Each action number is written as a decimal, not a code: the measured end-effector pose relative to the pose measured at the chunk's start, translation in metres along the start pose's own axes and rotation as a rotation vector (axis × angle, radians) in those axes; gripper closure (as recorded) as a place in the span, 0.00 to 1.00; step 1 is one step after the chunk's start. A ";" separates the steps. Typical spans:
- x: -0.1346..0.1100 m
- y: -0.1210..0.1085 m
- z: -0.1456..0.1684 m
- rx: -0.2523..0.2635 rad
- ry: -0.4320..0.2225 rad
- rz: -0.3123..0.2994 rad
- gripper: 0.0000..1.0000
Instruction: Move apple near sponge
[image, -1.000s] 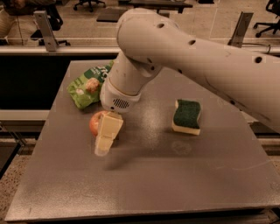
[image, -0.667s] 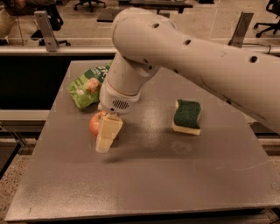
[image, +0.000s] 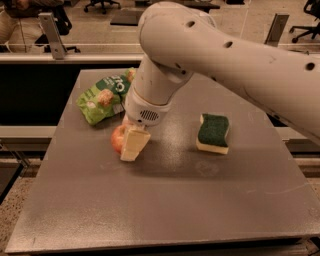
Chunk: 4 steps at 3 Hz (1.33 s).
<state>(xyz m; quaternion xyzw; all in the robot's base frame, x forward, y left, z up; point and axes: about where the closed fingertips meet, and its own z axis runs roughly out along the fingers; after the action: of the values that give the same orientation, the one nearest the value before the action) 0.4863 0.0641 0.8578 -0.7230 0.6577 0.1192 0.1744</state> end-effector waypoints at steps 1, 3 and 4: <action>0.032 -0.012 -0.028 0.068 0.034 0.061 0.92; 0.099 -0.029 -0.053 0.130 0.092 0.194 1.00; 0.120 -0.033 -0.054 0.144 0.121 0.239 0.81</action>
Offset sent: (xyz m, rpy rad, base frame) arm 0.0450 -0.1332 0.0199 -0.0738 -0.0586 -0.2843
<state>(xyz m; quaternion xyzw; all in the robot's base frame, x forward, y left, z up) 0.5286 -0.0648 0.8619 -0.6311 0.7553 0.0479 0.1703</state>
